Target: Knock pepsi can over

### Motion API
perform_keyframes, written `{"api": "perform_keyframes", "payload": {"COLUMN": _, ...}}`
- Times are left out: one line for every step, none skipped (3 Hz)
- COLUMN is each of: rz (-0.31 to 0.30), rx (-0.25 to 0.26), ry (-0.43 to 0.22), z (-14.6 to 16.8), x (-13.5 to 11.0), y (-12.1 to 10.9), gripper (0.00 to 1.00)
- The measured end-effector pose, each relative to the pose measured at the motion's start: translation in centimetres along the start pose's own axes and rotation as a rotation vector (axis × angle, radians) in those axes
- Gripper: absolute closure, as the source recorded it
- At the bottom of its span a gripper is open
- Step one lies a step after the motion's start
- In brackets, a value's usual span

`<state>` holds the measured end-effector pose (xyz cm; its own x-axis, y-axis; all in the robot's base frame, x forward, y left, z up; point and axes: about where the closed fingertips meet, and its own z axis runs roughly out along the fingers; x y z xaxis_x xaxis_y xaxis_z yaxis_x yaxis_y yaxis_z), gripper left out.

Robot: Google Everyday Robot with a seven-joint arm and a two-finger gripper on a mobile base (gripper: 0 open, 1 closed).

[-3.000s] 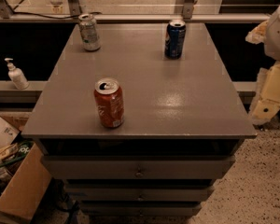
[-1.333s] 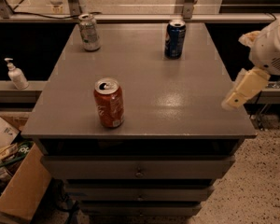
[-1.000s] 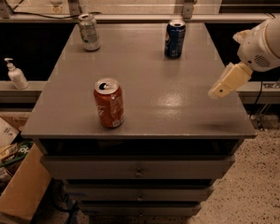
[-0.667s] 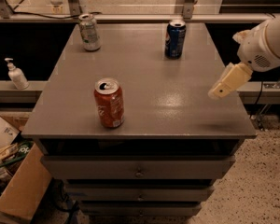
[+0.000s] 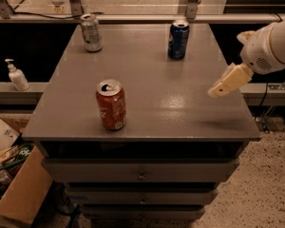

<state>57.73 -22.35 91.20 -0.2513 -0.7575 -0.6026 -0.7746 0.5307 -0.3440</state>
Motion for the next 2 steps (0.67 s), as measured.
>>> {"api": "perform_keyframes", "payload": {"rz": 0.057, "rx": 0.056, "ry": -0.076, "z": 2.0, "x": -0.8, "y": -2.4, "gripper": 0.0}}
{"api": "perform_keyframes", "payload": {"rz": 0.133, "rx": 0.079, "ry": -0.165, "z": 4.6, "x": -1.5, "y": -4.9, "gripper": 0.0}}
